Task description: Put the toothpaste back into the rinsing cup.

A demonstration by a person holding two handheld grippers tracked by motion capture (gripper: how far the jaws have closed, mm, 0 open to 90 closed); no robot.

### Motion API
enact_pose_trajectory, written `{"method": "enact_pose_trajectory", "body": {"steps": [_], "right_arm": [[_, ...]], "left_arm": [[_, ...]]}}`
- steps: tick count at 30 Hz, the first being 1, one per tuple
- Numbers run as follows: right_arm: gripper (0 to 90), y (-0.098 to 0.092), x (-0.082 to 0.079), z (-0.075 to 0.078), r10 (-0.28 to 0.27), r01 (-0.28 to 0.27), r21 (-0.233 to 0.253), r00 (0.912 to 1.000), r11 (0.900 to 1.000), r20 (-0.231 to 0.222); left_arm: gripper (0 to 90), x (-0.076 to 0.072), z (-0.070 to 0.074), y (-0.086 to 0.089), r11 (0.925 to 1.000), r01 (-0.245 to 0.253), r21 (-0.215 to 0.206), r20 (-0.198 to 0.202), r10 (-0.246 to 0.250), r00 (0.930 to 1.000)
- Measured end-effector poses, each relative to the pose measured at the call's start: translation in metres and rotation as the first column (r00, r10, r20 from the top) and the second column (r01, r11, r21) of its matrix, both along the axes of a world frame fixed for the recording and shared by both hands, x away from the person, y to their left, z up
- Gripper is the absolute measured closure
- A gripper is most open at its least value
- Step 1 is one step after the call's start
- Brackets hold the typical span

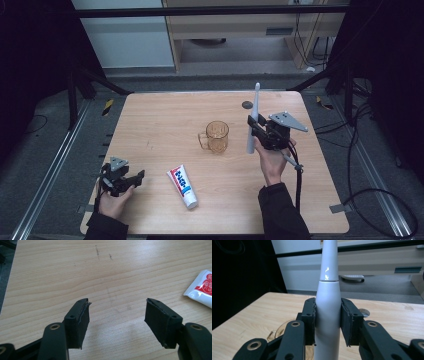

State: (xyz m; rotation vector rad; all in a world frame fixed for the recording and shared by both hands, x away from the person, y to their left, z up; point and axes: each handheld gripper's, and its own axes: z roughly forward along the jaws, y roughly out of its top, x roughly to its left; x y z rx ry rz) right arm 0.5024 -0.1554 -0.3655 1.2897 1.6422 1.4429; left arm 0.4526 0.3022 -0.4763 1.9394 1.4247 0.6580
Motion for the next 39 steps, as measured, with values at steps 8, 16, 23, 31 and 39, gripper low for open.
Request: {"method": "enact_pose_trajectory", "body": {"steps": [8,16,23,31,39], "right_arm": [[67.2,0.012,0.006,0.004,0.0,-0.001,0.029,0.9994,1.0,0.033],[67.2,0.026,0.014,0.012,-0.004,0.0,0.048,0.9973,0.999,0.073],[67.2,0.036,0.021,0.015,-0.015,0.01,0.06,0.9951,0.998,0.098],[67.1,0.044,0.031,0.017,-0.031,0.023,0.065,0.9923,0.998,0.12],[67.1,0.053,0.041,0.016,-0.03,0.021,0.069,0.991,0.997,0.13]], "left_arm": [[35.3,0.0,0.0,0.0,1.0,-0.001,-0.001,0.001,0.001,1.0],[35.3,0.0,0.0,0.001,1.0,-0.002,-0.001,0.002,0.002,1.0],[35.3,0.0,0.0,0.0,1.0,-0.002,-0.001,0.001,0.002,1.0],[35.3,0.0,0.0,0.001,1.0,-0.003,-0.002,0.002,0.003,1.0],[35.3,0.0,0.0,0.001,1.0,-0.005,-0.004,0.003,0.005,1.0]]}}
